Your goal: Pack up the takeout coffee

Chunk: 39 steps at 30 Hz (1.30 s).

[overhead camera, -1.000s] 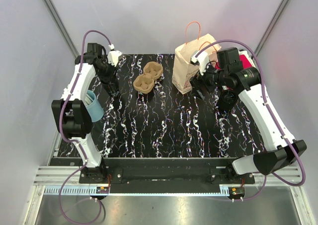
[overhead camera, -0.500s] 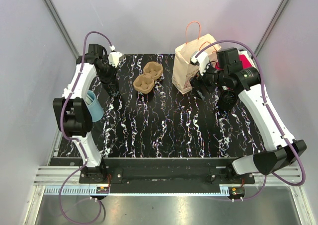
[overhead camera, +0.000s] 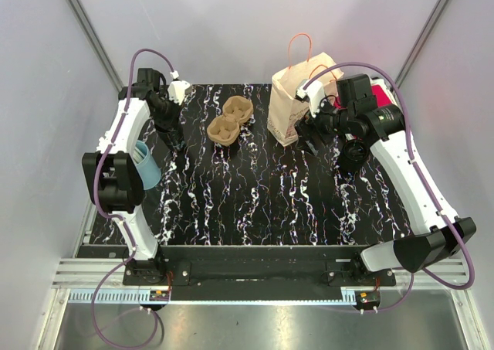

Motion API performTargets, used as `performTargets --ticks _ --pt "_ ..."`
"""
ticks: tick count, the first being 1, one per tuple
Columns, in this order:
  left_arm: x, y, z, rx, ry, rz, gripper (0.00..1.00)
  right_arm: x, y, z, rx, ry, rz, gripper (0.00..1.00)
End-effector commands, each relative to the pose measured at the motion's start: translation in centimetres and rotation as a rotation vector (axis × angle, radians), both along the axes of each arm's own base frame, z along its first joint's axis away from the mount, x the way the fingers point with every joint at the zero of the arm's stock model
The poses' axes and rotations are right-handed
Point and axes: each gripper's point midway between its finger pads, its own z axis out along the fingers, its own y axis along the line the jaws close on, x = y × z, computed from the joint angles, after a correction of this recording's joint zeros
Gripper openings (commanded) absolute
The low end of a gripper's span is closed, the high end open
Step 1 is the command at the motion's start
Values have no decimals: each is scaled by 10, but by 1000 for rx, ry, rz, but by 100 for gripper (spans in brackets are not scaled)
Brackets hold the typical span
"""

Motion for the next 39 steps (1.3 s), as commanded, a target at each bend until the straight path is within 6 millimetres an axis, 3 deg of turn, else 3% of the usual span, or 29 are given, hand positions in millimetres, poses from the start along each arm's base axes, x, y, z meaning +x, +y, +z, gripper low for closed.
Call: performTargets --ticks 1,23,34,39 --pt "10 4 16 6 -64 10 0 0 2 18 33 -57 4 88" --pt "17 6 47 14 -135 25 0 -2 2 20 35 -63 5 88" --pt "13 2 42 0 -103 9 0 -2 1 20 33 -65 2 88" --pt "13 2 35 -2 -79 6 8 -2 0 21 33 -67 0 89"
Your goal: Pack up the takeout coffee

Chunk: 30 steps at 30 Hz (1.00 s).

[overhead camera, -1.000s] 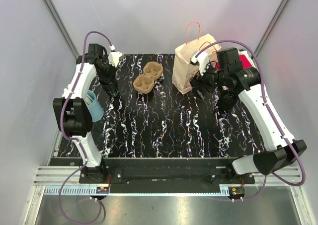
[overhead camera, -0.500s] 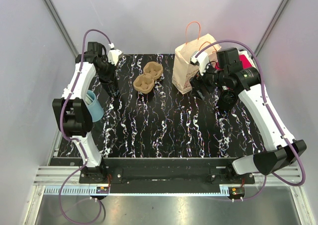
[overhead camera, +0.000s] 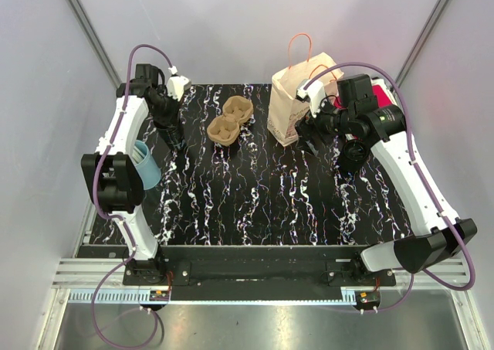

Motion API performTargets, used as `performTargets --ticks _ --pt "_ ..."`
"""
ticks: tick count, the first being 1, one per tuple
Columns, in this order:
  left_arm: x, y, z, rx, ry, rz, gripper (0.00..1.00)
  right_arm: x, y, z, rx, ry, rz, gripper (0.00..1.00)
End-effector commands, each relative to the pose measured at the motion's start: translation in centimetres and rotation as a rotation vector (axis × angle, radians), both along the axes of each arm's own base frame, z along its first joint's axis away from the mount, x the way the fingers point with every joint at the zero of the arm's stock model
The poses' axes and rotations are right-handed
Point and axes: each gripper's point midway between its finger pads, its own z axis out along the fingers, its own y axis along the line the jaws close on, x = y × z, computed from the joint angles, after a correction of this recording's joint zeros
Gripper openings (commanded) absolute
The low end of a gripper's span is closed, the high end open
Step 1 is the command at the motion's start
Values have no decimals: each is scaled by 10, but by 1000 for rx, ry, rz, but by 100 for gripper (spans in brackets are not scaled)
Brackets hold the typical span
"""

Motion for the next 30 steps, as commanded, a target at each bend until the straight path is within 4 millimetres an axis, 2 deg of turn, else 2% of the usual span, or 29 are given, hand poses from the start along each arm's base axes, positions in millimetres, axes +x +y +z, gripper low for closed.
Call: performTargets --ticks 1,4,7,15,21,25,30 --pt "9 1 19 -6 -54 -4 8 0 1 18 30 -60 0 89" --pt "9 0 18 -8 -49 -5 9 -1 1 18 30 -60 1 89" --pt "9 1 17 -5 -46 -7 14 -1 1 17 28 -58 3 89" --pt "8 1 12 -5 -33 -10 13 0 1 18 29 -59 3 89" --pt "11 5 6 17 -24 -2 25 0 2 18 29 -58 5 89" --pt "10 3 3 11 -13 -7 26 0 2 17 29 -56 4 89" --pt "10 3 1 11 -9 -7 22 1 2 17 28 -56 3 89"
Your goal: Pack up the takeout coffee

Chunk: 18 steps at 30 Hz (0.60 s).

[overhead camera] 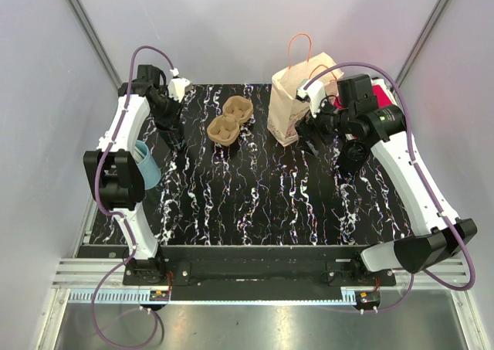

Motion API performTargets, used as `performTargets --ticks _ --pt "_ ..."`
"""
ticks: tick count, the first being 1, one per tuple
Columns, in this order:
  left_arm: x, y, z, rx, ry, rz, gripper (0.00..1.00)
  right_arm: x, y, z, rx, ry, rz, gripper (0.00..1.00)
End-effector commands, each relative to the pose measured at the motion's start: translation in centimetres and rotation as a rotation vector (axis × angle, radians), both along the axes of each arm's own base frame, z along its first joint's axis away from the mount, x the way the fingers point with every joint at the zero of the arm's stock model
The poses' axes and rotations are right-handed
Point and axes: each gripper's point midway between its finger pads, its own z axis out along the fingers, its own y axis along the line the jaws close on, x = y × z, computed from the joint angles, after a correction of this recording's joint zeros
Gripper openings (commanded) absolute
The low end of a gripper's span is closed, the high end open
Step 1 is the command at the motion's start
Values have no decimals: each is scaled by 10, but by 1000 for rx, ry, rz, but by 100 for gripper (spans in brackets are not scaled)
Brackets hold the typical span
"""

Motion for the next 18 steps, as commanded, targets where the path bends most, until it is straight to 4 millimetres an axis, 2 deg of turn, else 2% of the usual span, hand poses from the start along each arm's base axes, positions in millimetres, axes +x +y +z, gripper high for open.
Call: performTargets --ticks 1,5,12,15,16,18 --pt "10 3 10 7 -42 1 20 2 3 17 27 -54 4 89" --pt "10 3 11 7 -46 1 13 1 3 17 26 -55 6 88" --pt "10 4 7 12 -38 2 12 1 3 17 25 -57 6 89" --pt "11 4 10 10 -43 6 20 0 4 17 26 -57 8 89" --pt "11 4 12 9 -47 7 27 0 4 17 26 -57 8 89" --pt "11 3 16 4 -58 8 29 1 3 17 26 -56 7 89"
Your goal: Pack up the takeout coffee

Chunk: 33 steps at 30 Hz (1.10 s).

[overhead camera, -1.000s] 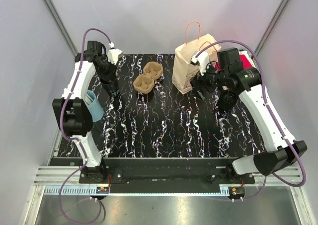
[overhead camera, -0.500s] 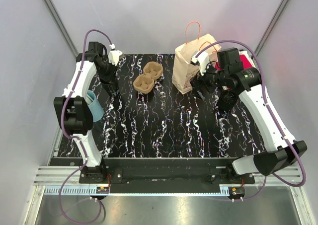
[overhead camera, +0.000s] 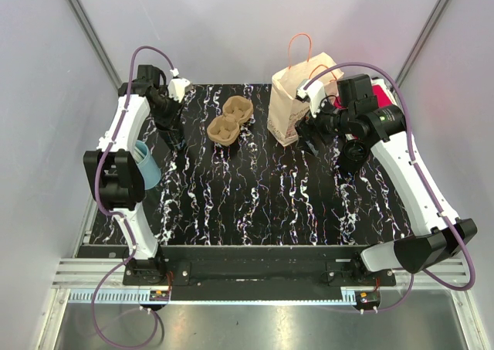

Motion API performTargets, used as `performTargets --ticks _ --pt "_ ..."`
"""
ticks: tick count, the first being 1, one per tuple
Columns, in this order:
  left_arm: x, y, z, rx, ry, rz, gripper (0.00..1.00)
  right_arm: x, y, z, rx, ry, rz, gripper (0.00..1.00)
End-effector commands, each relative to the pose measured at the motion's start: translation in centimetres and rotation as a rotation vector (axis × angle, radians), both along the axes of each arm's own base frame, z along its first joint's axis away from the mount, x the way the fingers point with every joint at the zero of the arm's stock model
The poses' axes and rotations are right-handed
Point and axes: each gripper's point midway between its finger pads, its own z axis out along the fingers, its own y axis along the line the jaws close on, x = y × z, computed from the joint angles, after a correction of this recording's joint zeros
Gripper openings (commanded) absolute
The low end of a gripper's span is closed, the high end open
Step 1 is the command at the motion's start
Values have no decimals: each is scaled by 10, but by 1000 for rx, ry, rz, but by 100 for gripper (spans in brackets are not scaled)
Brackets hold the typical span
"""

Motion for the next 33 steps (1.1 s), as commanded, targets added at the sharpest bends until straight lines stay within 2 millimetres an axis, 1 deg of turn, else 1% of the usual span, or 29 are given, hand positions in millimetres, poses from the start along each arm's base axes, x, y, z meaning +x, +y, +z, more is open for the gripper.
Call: performTargets --ticks 1,3,7,8,14,22,27,28,33 --pt "11 3 17 2 -62 9 29 1 3 17 26 -57 4 89" --pt "12 2 20 -2 -74 6 29 1 3 17 26 -57 4 89" --pt "12 4 19 7 -75 10 29 0 3 18 26 -59 6 89" --pt "12 4 15 9 -65 9 29 0 3 17 25 -56 6 89" --pt "14 6 6 19 -50 11 29 0 3 16 25 -56 6 89" --pt "17 5 7 17 -55 10 29 0 2 16 23 -55 5 89" --pt "17 6 10 21 -66 16 29 -1 2 16 23 -53 5 88" --pt "18 6 9 20 -66 15 28 0 2 16 23 -55 5 88" --pt "17 6 9 19 -64 17 18 0 2 15 23 -53 5 88"
